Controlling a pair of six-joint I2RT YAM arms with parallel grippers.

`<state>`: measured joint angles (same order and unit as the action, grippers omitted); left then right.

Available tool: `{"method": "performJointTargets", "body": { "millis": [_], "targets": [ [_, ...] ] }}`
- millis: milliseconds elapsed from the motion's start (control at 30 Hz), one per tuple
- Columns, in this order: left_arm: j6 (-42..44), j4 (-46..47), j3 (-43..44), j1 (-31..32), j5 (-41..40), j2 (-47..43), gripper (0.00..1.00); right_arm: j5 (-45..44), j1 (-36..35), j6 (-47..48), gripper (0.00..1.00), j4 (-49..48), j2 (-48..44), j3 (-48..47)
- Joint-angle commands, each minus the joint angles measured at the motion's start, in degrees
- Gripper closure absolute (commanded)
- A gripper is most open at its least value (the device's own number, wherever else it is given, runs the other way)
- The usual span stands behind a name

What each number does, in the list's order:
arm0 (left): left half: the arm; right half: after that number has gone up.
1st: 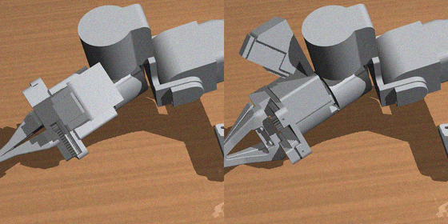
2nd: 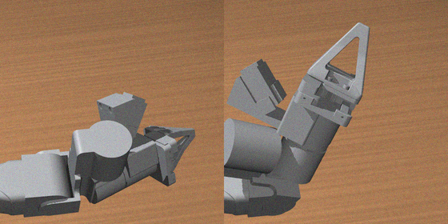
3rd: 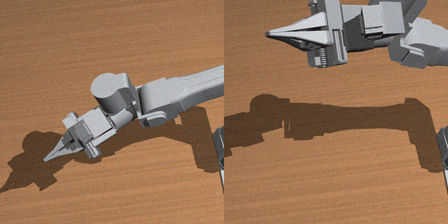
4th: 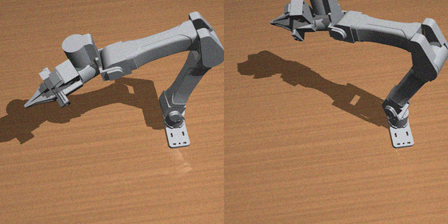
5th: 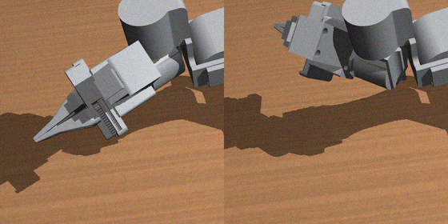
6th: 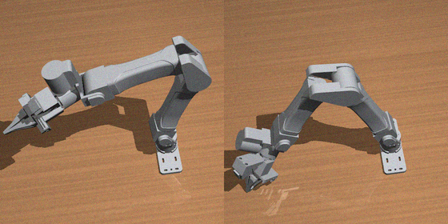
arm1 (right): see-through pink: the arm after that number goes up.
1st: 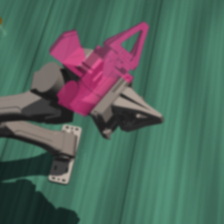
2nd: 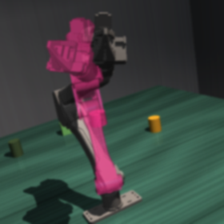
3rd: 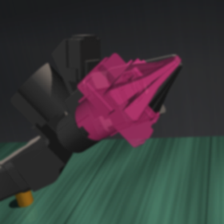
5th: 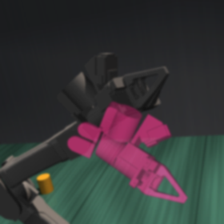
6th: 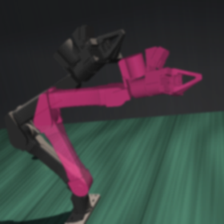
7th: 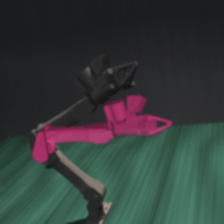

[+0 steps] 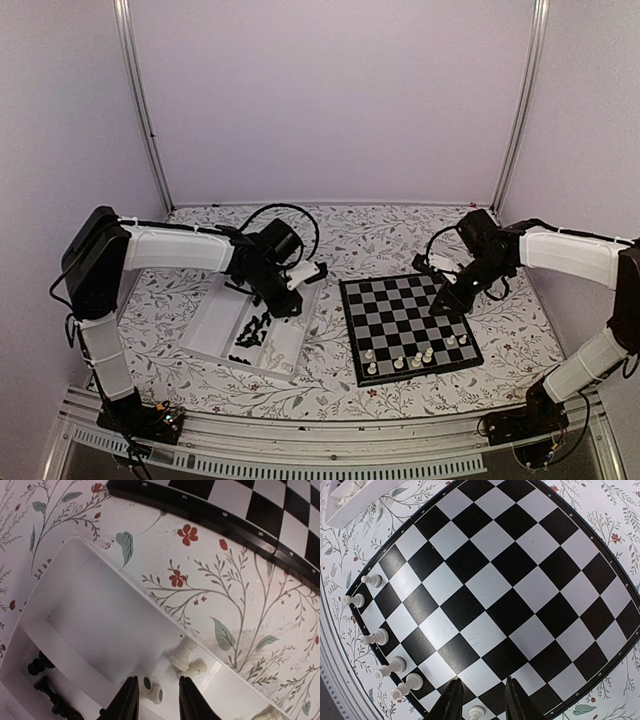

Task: Set up the chess pieces on the board
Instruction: Pick up the chess piece from the storage box.

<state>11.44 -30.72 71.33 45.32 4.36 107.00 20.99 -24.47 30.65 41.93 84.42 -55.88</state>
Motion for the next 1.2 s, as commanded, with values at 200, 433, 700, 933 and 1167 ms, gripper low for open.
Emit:
{"method": "performJointTargets", "body": {
  "millis": [200, 433, 700, 933, 1167],
  "targets": [
    [3.36, 1.34, 2.34, -0.30, 7.68, 4.60, 0.70, 0.45, -0.10, -0.18, 0.69, -2.03, -3.20, 3.05],
    [3.81, 1.23, 1.82, -0.31, 7.00, 6.33, 0.71, 1.04, -0.05, 0.00, 0.69, -2.33, -2.88, 3.32],
    [4.29, 0.59, 1.51, -0.30, 5.50, 7.11, 0.75, 1.43, -0.06, -0.16, 0.69, -2.75, -3.29, 3.75],
    [3.76, -1.10, 0.16, 0.31, 4.01, 6.33, 0.78, 1.47, -0.07, -0.32, 0.69, -3.19, -3.47, 4.41],
    [2.04, -1.75, -1.25, 0.73, 1.68, 3.48, 0.88, 1.44, -0.05, -0.24, 0.69, -2.76, -3.60, 3.67]
  ]
}}
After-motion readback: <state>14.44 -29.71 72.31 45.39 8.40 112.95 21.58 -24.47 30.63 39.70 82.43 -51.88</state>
